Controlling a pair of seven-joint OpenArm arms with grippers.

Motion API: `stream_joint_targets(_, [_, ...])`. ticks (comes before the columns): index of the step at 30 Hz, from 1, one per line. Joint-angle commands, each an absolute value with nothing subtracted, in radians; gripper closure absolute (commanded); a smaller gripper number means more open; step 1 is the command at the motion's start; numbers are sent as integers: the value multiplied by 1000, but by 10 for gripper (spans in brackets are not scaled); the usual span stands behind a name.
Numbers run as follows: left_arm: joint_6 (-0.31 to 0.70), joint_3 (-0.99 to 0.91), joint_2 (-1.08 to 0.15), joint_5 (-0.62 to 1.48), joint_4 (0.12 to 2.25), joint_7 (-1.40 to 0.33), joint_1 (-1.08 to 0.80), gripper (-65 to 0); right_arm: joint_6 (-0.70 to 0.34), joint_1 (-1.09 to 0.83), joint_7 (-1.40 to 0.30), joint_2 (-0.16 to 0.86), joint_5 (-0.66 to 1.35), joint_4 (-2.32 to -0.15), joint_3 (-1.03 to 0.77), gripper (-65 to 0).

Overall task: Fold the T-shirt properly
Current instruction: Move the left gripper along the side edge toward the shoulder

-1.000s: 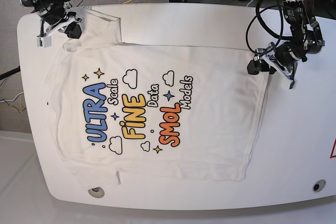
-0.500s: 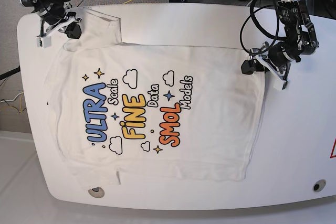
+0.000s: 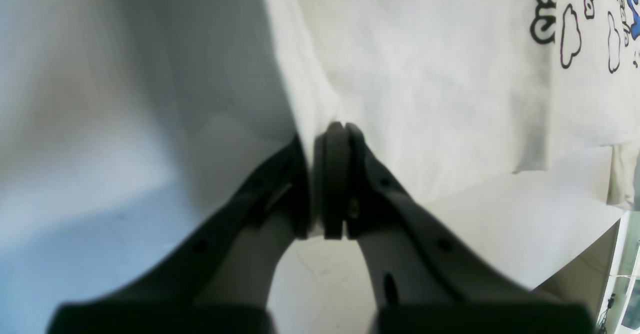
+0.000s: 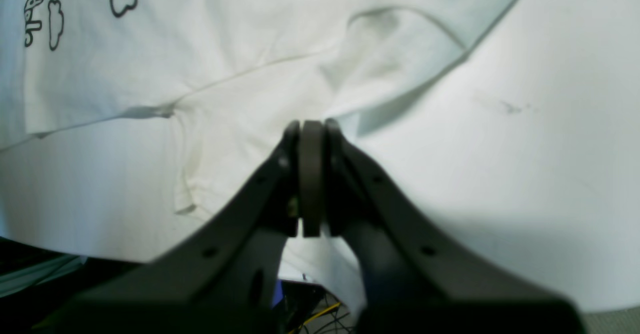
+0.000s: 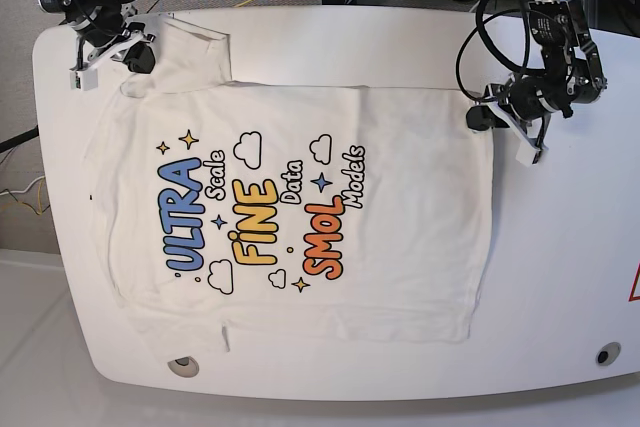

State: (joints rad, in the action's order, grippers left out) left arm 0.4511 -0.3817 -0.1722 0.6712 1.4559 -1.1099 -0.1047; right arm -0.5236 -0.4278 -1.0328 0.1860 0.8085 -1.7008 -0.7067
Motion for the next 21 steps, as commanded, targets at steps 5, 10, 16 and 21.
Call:
stream_joint_targets(5, [441, -381, -176, 621, 1457, -1164, -113, -31, -527, -427, -1020, 202, 823, -1716, -714, -5])
stream_joint_targets(10, [441, -381, -177, 621, 1457, -1164, -117, -31, -527, -430, -1020, 202, 823, -1719, -714, -5])
stream_joint_targets(16, [441, -383, -202, 622, 1457, -1175, -134, -31, -527, -437, -1020, 202, 823, -1721, -713, 0])
stream_joint_targets(21, [441, -383, -211, 622, 1458, -1178, -153, -31, -527, -450, -1020, 203, 823, -1721, -713, 0])
